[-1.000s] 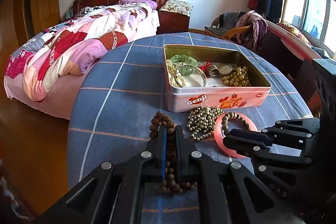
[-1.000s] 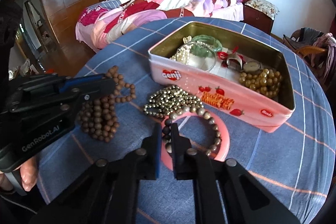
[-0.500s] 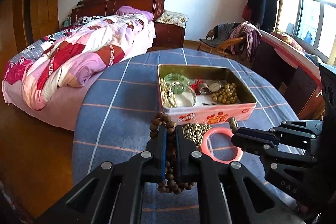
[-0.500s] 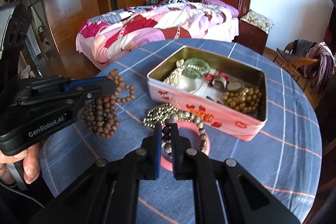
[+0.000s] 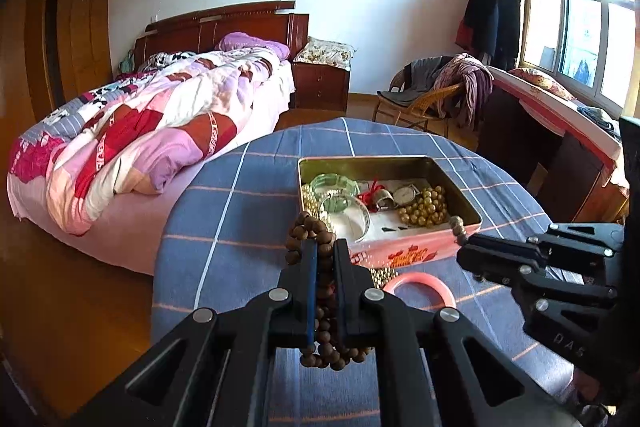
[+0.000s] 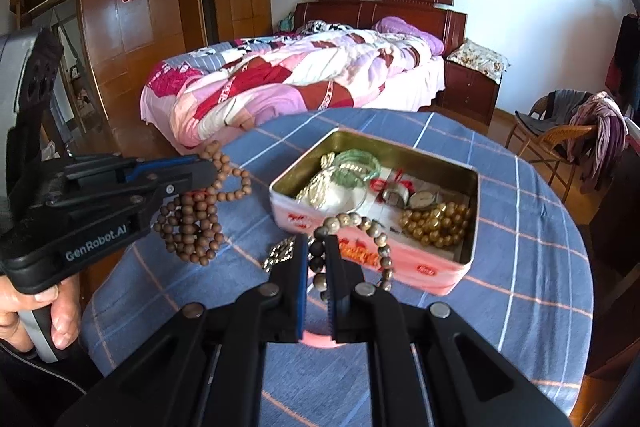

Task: Organize jewelry
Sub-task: 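Lower both bracelets into the tin and open both tools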

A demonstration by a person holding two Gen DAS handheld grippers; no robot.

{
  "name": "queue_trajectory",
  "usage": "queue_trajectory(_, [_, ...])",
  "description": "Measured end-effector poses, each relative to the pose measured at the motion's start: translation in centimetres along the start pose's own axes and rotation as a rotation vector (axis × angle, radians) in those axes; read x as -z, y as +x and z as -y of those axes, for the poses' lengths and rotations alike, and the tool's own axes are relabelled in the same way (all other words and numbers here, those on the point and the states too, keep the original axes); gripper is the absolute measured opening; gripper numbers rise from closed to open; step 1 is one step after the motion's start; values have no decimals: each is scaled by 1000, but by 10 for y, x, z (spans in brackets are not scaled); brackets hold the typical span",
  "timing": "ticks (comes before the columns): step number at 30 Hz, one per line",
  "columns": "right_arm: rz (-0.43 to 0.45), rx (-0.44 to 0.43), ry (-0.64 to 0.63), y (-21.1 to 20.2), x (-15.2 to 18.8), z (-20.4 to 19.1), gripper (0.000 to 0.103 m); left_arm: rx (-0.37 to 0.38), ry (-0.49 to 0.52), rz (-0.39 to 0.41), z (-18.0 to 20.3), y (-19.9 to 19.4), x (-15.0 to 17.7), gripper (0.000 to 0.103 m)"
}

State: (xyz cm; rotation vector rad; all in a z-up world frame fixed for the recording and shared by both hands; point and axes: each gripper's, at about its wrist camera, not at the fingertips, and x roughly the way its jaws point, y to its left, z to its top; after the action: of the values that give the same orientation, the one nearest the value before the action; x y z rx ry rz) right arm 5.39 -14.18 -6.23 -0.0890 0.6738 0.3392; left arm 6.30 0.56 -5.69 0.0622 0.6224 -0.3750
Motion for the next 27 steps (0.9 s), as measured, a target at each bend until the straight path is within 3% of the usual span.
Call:
queue_trajectory(18, [64, 42, 6, 1, -25, 31, 10, 7, 70, 70, 14, 11, -42, 7])
queue_trajectory(27, [66, 61, 17, 10, -32, 44, 10, 12, 103, 68, 26, 31, -55, 7])
